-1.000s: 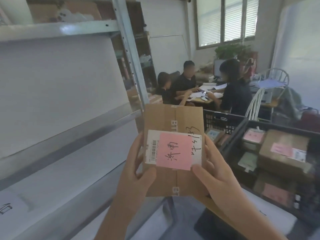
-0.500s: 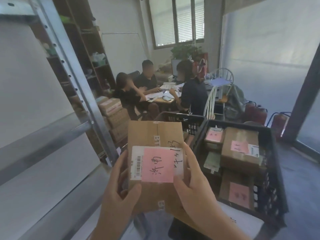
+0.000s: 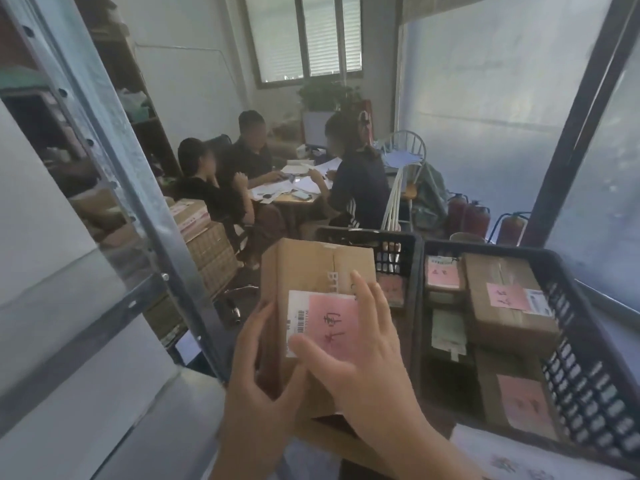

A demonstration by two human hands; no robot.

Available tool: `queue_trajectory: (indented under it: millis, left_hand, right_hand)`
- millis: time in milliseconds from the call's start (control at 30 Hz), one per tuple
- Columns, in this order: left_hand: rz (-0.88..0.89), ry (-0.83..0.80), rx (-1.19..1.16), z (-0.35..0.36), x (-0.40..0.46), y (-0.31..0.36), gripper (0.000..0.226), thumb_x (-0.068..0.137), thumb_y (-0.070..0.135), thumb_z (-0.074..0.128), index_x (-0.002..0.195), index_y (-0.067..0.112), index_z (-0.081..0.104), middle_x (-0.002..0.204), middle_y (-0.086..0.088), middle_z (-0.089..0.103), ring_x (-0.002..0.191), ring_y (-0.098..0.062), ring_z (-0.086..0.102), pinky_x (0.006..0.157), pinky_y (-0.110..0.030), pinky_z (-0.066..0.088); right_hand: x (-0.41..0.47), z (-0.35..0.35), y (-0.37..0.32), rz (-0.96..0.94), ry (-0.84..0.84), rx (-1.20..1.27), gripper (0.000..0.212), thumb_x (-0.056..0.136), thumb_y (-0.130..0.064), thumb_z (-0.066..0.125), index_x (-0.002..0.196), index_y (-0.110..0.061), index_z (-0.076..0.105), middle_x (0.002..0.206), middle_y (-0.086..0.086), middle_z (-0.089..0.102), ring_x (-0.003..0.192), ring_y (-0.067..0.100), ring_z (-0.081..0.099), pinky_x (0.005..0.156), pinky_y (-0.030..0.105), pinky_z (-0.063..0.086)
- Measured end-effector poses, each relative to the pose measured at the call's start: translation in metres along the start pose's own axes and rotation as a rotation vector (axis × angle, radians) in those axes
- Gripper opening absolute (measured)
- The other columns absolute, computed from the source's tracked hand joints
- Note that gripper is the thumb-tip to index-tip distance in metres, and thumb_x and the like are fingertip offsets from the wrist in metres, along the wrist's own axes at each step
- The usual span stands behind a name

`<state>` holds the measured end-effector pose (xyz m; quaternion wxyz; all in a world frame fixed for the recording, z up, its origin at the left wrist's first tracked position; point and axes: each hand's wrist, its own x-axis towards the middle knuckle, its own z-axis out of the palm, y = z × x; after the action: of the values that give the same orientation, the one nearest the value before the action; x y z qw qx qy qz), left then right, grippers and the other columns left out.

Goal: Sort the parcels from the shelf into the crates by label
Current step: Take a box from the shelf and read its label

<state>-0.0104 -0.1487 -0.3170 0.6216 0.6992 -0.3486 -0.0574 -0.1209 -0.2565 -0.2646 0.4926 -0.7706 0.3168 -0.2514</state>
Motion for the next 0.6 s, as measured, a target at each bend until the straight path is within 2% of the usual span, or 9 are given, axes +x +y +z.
queue_trajectory:
  millis: [100, 167, 233, 333, 433, 500, 600]
  left_hand:
    - [0.085, 0.020, 0.103, 0.013, 0.012, -0.010, 0.087, 0.071, 0.054, 0.078, 0.150, 0.045, 0.045, 0.157, 0.019, 0.047, 0.143, -0.020, 0.051, 0.102, -0.057, 0.055]
    - [0.137, 0.052, 0.167, 0.023, 0.021, -0.016, 0.089, 0.068, 0.046, 0.081, 0.150, 0.036, 0.049, 0.158, 0.021, 0.044, 0.146, -0.017, 0.046, 0.105, -0.061, 0.052]
    - [0.133, 0.045, 0.173, 0.031, 0.032, -0.023, 0.091, 0.066, 0.039, 0.084, 0.150, 0.037, 0.048, 0.159, 0.023, 0.041, 0.148, -0.013, 0.043, 0.105, -0.059, 0.053]
    - [0.088, -0.017, 0.120, 0.038, 0.053, -0.034, 0.089, 0.067, 0.043, 0.080, 0.149, 0.042, 0.047, 0.158, 0.025, 0.041, 0.147, -0.009, 0.043, 0.105, -0.050, 0.054]
    - [-0.011, -0.154, 0.064, 0.041, 0.082, -0.051, 0.073, 0.080, 0.029, 0.070, 0.145, 0.052, 0.048, 0.153, 0.028, 0.045, 0.141, -0.010, 0.050, 0.107, -0.044, 0.054]
    - [-0.046, -0.186, 0.135, 0.039, 0.106, -0.064, 0.065, 0.083, 0.028, 0.060, 0.144, 0.051, 0.050, 0.152, 0.029, 0.045, 0.142, -0.006, 0.047, 0.114, -0.046, 0.047]
    - [-0.031, -0.157, 0.372, 0.030, 0.148, -0.082, 0.058, 0.086, 0.039, 0.057, 0.143, 0.047, 0.049, 0.155, 0.031, 0.038, 0.145, 0.004, 0.034, 0.122, -0.048, 0.035]
  right_hand:
    - [0.024, 0.015, 0.003, 0.076, 0.010, -0.111, 0.126, 0.053, -0.095, 0.063, 0.148, -0.070, -0.017, 0.166, -0.028, -0.025, 0.160, 0.020, -0.011, 0.125, 0.064, 0.019]
    - [0.044, 0.021, 0.009, 0.116, 0.035, -0.152, 0.127, 0.053, -0.091, 0.063, 0.149, -0.068, -0.019, 0.167, -0.025, -0.024, 0.160, 0.027, -0.006, 0.124, 0.065, 0.023]
    - [0.063, 0.025, 0.015, 0.126, 0.087, -0.173, 0.124, 0.052, -0.088, 0.058, 0.150, -0.066, -0.015, 0.168, -0.023, -0.019, 0.159, 0.029, 0.002, 0.122, 0.063, 0.026]
    - [0.090, 0.027, 0.028, 0.143, 0.151, -0.179, 0.122, 0.050, -0.087, 0.054, 0.152, -0.065, -0.009, 0.169, -0.022, -0.010, 0.157, 0.025, 0.009, 0.121, 0.062, 0.027]
    - [0.123, 0.026, 0.050, 0.208, 0.190, -0.174, 0.121, 0.053, -0.088, 0.058, 0.154, -0.062, -0.002, 0.170, -0.017, -0.001, 0.155, 0.028, 0.017, 0.119, 0.062, 0.029]
    - [0.149, 0.024, 0.069, 0.266, 0.197, -0.195, 0.120, 0.057, -0.089, 0.060, 0.156, -0.060, -0.001, 0.171, -0.013, 0.002, 0.154, 0.033, 0.020, 0.118, 0.064, 0.030]
    - [0.192, 0.020, 0.097, 0.355, 0.186, -0.277, 0.121, 0.061, -0.093, 0.058, 0.158, -0.055, -0.002, 0.173, -0.005, 0.004, 0.152, 0.039, 0.024, 0.114, 0.065, 0.033]
